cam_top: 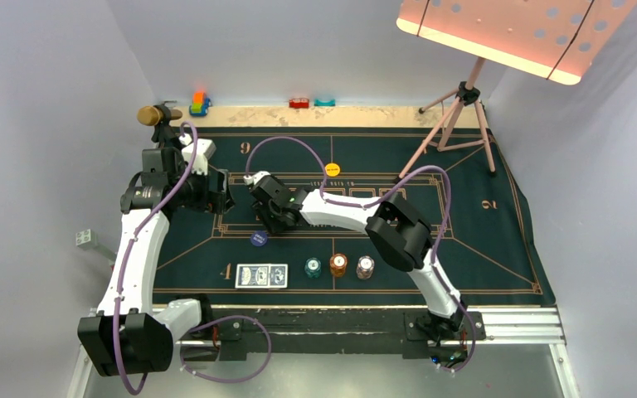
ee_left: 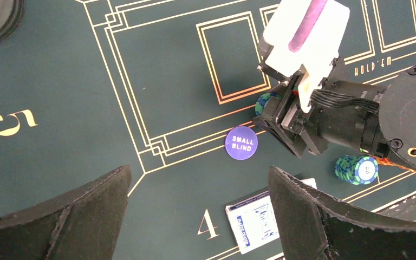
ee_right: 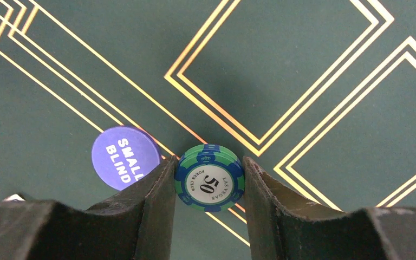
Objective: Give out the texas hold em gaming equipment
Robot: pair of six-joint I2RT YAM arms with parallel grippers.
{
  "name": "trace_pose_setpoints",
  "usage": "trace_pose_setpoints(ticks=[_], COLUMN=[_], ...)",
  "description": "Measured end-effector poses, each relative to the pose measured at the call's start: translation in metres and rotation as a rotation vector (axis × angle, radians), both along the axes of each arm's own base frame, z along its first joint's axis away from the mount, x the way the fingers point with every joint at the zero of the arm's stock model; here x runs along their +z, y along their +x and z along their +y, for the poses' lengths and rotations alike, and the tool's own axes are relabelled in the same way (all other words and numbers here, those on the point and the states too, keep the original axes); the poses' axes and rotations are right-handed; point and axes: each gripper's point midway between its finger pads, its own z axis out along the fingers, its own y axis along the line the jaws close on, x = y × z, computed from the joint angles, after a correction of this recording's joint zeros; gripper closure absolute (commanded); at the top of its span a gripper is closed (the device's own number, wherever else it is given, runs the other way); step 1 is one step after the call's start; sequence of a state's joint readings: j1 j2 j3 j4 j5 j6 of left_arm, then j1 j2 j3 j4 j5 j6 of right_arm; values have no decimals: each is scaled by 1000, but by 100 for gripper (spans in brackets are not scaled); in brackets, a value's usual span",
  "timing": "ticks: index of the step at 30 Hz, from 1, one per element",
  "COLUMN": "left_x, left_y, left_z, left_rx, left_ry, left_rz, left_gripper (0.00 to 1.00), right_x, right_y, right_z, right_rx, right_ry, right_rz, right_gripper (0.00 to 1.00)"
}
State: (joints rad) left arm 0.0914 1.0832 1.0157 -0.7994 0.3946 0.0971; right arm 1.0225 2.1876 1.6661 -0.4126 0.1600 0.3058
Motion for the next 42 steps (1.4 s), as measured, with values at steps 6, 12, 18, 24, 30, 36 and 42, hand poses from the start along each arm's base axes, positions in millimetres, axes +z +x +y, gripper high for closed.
trace_pose_setpoints(ticks=[6,12,18,24,30,36,42], left_x=[0,0,1,1,1,2,2], left_y=[0,0,0,0,0,-1,-1], left_z=[0,-1,-2,-2,-1,-2,-2], left_rx=[-1,-5,-8,-9,-6,-6,-6], left_ry=[-2,-6,-11,-14,-13,-13,-13], left_rz=[0,-1,-1,-1,-2,-6,-8], left_gripper=[0,0,0,0,0,0,0], right_x=[1,-4,-2,7,75,91,27], right_y=[4,4,5,6,-7,-48,-105], right_z=[11,14,16,11,-18,-46,-80], right_rx=[10,11,14,9,2,42,103], right_ry=[36,38,48,45,115,112,-58], right_rz=[1,4,4,-9,-54,-47,68], right_gripper=[66,33,22,20,8,3,3])
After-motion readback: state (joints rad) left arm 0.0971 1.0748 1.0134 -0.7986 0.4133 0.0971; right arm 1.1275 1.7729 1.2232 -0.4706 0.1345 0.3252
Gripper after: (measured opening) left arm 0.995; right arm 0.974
